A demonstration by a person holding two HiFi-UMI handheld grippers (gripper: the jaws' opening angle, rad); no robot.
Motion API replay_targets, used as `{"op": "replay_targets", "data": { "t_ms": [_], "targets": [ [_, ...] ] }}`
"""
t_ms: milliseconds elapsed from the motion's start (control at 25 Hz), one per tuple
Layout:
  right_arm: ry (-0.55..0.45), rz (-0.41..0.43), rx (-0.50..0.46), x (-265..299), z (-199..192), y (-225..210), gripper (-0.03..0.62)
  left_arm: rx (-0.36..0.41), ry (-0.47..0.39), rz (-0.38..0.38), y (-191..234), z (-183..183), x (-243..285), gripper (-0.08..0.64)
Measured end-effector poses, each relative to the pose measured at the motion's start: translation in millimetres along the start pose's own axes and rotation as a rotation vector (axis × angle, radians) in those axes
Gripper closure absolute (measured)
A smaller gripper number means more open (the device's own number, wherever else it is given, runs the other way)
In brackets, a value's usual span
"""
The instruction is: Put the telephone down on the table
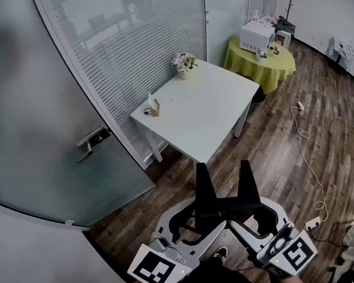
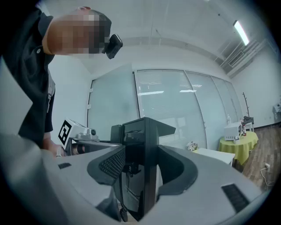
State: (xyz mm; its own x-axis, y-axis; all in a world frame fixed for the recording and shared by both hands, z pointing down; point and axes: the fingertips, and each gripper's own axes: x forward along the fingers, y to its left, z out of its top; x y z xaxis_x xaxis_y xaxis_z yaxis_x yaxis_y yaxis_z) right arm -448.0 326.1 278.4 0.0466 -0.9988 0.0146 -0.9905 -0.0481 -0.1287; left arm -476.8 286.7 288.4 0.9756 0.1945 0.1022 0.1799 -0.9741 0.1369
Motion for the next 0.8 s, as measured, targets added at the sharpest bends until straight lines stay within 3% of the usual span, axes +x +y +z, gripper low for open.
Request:
{"op": "replay_targets", "data": {
  "t_ms": [320,800],
  "targets": [
    [-0.001,-0.009,0.014,-3,-3,-10,0.342,-0.008,0.004,-0.004,-1,-5,11,0.305],
    [0.001,0.047,0.028,-7,5,-35,0.342,-0.009,0.002,0.038,-5,-4,38,0.305]
  ]
}}
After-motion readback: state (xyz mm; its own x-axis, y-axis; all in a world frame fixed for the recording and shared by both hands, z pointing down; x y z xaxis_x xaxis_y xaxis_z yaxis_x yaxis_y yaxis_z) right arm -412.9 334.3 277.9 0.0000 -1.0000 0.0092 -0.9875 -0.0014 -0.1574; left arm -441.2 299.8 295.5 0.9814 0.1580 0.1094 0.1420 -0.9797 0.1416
